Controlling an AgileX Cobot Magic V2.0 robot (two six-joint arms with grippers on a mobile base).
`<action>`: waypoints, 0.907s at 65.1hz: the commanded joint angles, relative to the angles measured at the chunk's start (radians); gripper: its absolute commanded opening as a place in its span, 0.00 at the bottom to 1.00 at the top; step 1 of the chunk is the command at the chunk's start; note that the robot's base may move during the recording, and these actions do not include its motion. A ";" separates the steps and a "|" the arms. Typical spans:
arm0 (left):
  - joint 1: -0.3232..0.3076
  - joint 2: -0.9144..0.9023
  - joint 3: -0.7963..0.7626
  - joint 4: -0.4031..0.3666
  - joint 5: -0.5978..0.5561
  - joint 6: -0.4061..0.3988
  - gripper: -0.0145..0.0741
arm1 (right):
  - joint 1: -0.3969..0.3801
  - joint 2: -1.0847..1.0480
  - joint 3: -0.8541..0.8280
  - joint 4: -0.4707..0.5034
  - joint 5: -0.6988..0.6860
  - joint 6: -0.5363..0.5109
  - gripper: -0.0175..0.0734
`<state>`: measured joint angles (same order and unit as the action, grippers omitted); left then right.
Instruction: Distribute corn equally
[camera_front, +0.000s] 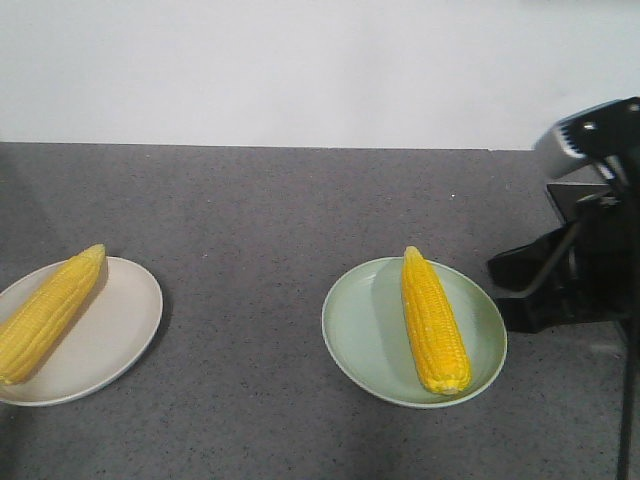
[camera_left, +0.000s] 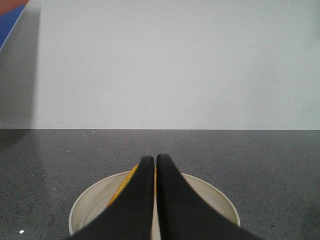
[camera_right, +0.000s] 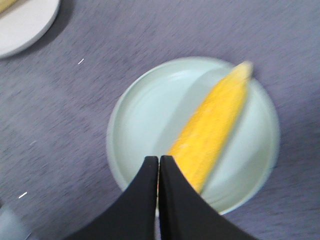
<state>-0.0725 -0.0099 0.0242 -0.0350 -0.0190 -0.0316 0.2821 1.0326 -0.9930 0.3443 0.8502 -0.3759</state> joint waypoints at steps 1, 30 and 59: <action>-0.007 -0.018 -0.016 -0.009 -0.071 0.001 0.15 | -0.079 -0.123 0.040 0.038 -0.171 -0.063 0.18; -0.007 -0.018 -0.016 -0.009 -0.071 0.001 0.15 | -0.289 -0.588 0.475 0.069 -0.562 -0.150 0.19; -0.007 -0.018 -0.016 -0.009 -0.071 0.001 0.15 | -0.287 -0.769 0.737 0.059 -0.850 -0.042 0.19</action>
<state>-0.0725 -0.0099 0.0242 -0.0350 -0.0190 -0.0316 0.0011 0.3016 -0.2844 0.4243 0.1467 -0.4571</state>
